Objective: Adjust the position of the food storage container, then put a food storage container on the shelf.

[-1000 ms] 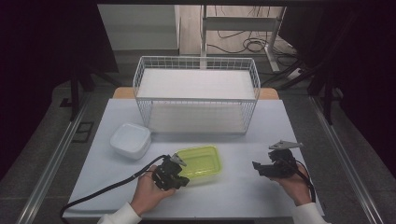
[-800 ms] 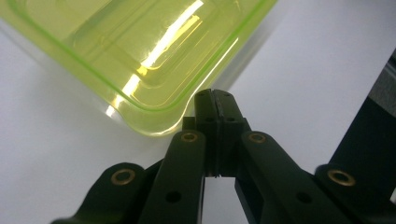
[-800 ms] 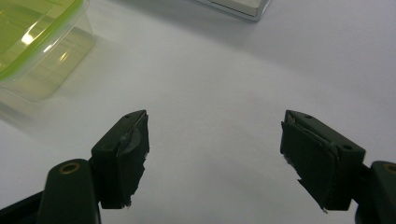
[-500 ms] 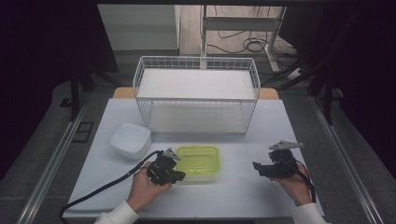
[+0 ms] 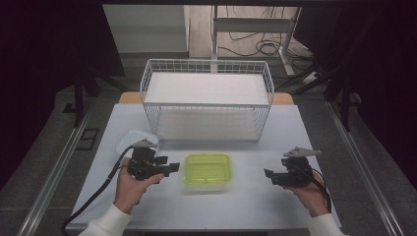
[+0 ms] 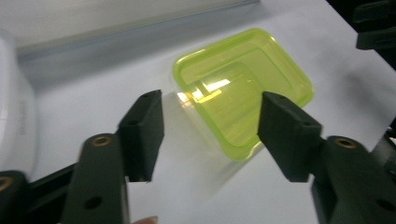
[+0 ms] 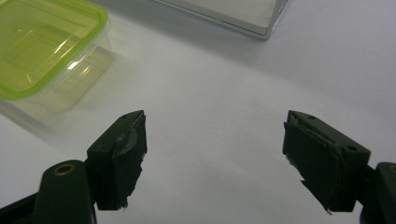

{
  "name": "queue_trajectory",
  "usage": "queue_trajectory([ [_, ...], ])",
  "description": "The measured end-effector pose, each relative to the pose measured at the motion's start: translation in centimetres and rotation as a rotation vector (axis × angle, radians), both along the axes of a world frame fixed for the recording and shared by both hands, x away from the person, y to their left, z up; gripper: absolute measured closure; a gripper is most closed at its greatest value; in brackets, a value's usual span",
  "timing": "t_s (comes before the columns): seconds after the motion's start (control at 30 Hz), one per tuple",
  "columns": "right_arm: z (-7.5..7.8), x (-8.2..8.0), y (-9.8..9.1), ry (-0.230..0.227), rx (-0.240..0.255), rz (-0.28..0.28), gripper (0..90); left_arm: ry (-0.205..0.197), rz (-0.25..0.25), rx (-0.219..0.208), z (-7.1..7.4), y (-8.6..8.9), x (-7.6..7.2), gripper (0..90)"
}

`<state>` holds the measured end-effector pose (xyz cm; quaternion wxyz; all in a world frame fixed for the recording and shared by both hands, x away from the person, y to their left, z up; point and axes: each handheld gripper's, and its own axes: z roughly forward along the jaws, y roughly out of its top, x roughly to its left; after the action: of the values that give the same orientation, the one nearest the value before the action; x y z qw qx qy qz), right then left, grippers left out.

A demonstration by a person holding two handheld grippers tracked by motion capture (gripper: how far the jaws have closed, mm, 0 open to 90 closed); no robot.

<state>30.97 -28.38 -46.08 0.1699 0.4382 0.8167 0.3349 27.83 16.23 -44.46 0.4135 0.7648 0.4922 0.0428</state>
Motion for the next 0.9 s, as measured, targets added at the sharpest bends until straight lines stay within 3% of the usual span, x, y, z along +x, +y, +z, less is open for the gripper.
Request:
queue_trajectory([
  [0.3,0.2,0.0,0.0,-0.002,0.024,0.003,21.0,0.037,-0.005,-0.031,-0.9,0.4,0.6,33.3],
  [0.6,1.1,-0.1,1.1,-0.015,0.13,0.037,21.0,0.063,-0.011,-0.053,-1.3,0.5,0.6,31.4],
  [0.73,1.2,-0.1,2.1,0.01,0.15,0.07,22.0,0.07,-0.017,-0.067,-1.6,0.4,0.8,32.4],
  [0.9,1.4,-0.1,3.0,0.031,0.175,0.093,22.8,0.117,-0.032,-0.093,-2.4,-0.1,1.3,33.3],
])
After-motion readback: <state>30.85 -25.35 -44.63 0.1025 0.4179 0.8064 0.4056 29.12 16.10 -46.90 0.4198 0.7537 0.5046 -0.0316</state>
